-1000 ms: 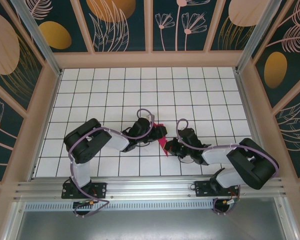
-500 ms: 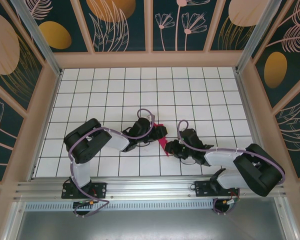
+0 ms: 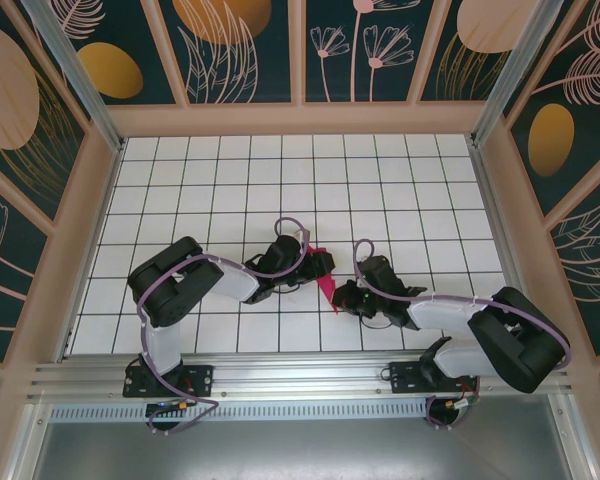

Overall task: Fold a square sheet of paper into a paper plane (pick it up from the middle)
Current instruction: Fold the wing for the fifth time at the center of the table.

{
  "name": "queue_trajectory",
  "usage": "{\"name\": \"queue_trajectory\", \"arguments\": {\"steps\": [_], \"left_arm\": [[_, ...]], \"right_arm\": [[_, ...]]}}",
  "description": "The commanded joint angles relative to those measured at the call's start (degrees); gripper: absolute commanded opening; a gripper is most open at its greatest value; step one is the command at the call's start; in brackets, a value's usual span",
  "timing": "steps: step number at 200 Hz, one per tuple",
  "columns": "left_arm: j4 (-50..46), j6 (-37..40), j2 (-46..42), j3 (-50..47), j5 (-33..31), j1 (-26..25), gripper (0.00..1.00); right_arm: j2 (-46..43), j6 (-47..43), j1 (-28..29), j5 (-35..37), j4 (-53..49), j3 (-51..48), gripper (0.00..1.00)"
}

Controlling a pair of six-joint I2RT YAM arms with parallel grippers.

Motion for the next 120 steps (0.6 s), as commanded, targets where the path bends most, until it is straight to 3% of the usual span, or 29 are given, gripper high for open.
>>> {"name": "queue_trajectory", "arguments": {"steps": [1,48,120], "left_arm": [[-2.7,1.1,1.8,0.8,0.1,0.0,0.49],[-2.8,1.1,1.9,1.0,0.3,0.0,0.48],[-2.9,1.1,2.4,1.7,0.8,0.1,0.48]], "right_arm": [[0.0,-0.1,0.2,0.4,-1.1,-0.7,0.08],[-3.8,-3.3,0.4,1.2,-4.4,0.0,0.30],[-1.5,-9.5,2.6,4.5,-10.8,3.8,0.33]]}}
